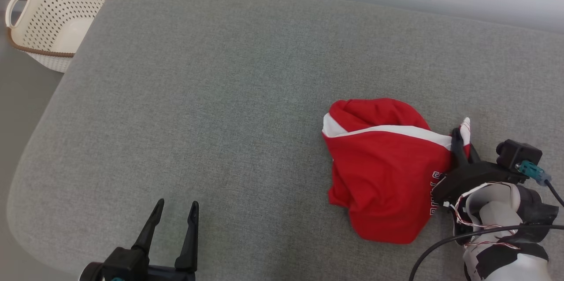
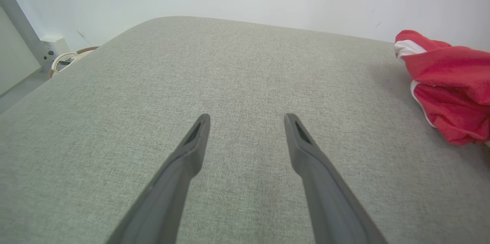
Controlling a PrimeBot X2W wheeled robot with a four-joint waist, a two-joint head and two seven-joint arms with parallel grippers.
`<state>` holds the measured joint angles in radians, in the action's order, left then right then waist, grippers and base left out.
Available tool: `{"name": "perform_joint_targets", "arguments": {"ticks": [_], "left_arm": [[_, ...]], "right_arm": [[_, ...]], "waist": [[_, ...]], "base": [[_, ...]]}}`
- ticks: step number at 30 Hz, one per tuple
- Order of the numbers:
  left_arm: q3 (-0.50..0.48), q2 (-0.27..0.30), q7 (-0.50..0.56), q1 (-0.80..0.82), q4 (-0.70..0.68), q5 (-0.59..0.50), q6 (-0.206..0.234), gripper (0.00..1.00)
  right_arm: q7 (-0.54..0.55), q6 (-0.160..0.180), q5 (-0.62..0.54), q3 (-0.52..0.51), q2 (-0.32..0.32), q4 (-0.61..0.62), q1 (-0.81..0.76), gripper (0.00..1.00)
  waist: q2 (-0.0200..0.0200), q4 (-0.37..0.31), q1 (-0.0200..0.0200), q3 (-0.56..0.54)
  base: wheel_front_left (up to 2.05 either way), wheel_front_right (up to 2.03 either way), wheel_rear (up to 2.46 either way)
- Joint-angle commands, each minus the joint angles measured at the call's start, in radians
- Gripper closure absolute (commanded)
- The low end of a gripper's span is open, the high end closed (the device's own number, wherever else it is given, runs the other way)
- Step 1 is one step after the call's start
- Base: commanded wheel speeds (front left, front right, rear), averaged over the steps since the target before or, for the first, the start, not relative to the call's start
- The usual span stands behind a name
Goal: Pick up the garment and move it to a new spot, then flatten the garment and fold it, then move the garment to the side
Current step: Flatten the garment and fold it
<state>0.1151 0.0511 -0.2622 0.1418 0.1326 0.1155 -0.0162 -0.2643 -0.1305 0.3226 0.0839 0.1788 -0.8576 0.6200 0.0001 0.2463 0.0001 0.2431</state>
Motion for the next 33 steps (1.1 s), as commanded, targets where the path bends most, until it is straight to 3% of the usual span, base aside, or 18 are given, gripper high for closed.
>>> {"name": "perform_joint_targets", "arguments": {"ticks": [1,9,19,24,26,33], "left_arm": [[0.001,-0.001,-0.003,0.004,0.0,0.002,0.0,0.0],[0.03,0.0,-0.003,-0.001,0.006,0.026,0.004,0.0],[0.049,0.0,-0.003,-0.025,0.008,0.049,0.014,0.0],[0.042,-0.001,-0.003,-0.042,0.003,0.049,0.01,0.0],[0.041,0.0,-0.003,-0.044,0.002,0.047,0.007,0.0],[0.036,0.0,-0.003,-0.028,0.002,0.036,-0.004,0.0]], "right_arm": [[0.001,0.0,-0.004,0.004,-0.011,0.001,-0.012,1.0],[0.0,0.0,-0.018,0.096,-0.016,0.177,0.043,1.0],[0.0,0.0,0.036,0.31,-0.015,0.546,0.111,1.0],[0.0,0.0,0.08,0.424,0.071,0.674,0.027,1.0],[0.0,0.0,0.095,0.443,0.086,0.69,0.005,1.0],[0.0,0.0,0.194,0.535,0.227,0.709,-0.19,1.0]], "waist": [[-0.0001,-0.004,-0.0001,-0.003],[-0.0001,-0.013,-0.0001,-0.029],[-0.0001,-0.005,-0.0001,-0.074],[-0.0001,-0.038,-0.0001,-0.09],[-0.0001,-0.049,-0.0001,-0.092],[-0.0001,-0.124,-0.0001,-0.101]], "base": [[0.0,0.0,0.0],[0.0,0.0,0.0],[0.0,0.0,0.0],[0.0,0.0,0.0],[0.0,0.0,0.0],[0.0,0.0,0.0]]}}
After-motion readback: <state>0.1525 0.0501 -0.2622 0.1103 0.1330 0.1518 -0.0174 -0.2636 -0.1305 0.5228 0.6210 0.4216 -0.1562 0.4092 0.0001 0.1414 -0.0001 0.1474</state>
